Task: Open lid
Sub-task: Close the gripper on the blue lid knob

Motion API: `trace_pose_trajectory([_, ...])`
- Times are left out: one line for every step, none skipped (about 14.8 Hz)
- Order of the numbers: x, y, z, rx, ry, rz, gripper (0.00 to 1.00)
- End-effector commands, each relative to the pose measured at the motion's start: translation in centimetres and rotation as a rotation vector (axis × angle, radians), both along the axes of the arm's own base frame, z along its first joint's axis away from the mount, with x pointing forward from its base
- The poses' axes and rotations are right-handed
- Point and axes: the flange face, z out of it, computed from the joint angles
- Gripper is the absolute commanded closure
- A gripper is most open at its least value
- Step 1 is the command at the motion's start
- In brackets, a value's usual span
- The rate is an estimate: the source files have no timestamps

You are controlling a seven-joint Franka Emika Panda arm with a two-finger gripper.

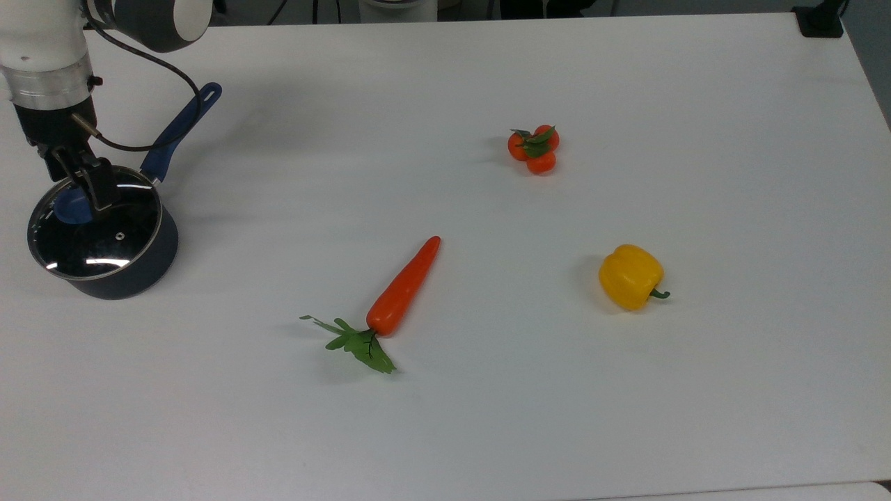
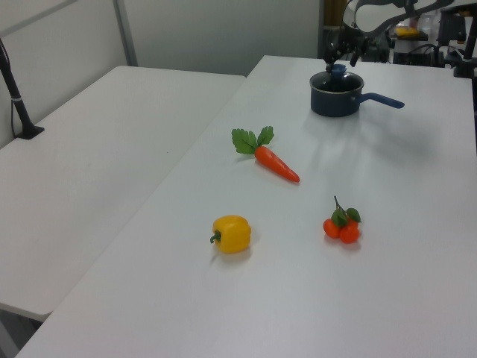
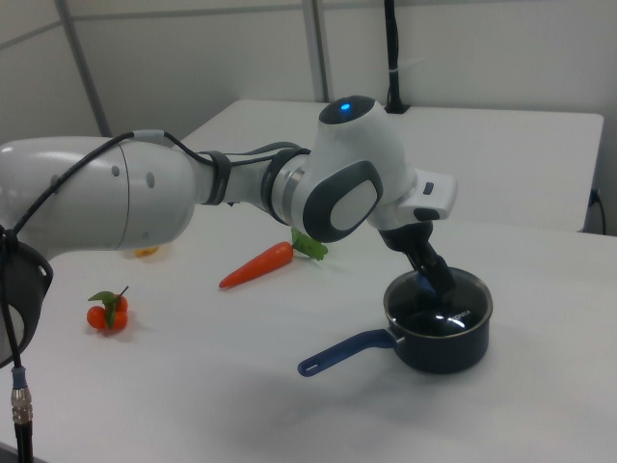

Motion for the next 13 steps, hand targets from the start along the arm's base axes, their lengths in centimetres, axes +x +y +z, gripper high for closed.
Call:
trace_pose_trajectory([0.4, 0.3, -0.2, -0.003, -0.015, -0.001, 0.16])
trace_pose_trajectory([0.4, 0.3, -0.3, -0.002, -0.013, -0.001, 0.21])
trace_pose_trajectory([0.4, 0.3, -0.2, -0.003, -0.015, -0.001, 0.29])
trace_pose_trajectory([0.4, 0.3, -0.2, -0.002, -0.015, 0.0, 0.33])
trace_pose_trajectory([0.4, 0.3, -0.1, 0.0, -0.018, -0.001, 0.37])
trace_pose_trajectory([0.4, 0.3, -0.1, -0.001, -0.017, -0.001, 0.39])
trace_pose_trajectory([0.4, 0.3, 0.0, -0.001, -0.019, -0.001, 0.45])
trace_pose_trajectory([0.4, 0.3, 0.2, -0.001, -0.02, -0.002, 0.48])
trace_pose_trajectory([0.3, 0.3, 0.4, -0.004, -0.023, 0.0, 0.51])
trace_pose_trajectory([0.3, 0.3, 0.7, -0.005, -0.025, 0.0, 0.52])
trace_pose_trajectory([0.1, 0.4, 1.3, -0.006, -0.03, 0.001, 0.53])
trace_pose_trajectory([-0.2, 0.6, 2.4, -0.014, -0.04, 0.005, 0.54])
trace_pose_trajectory([-0.4, 0.8, 3.0, -0.016, -0.042, 0.008, 0.54])
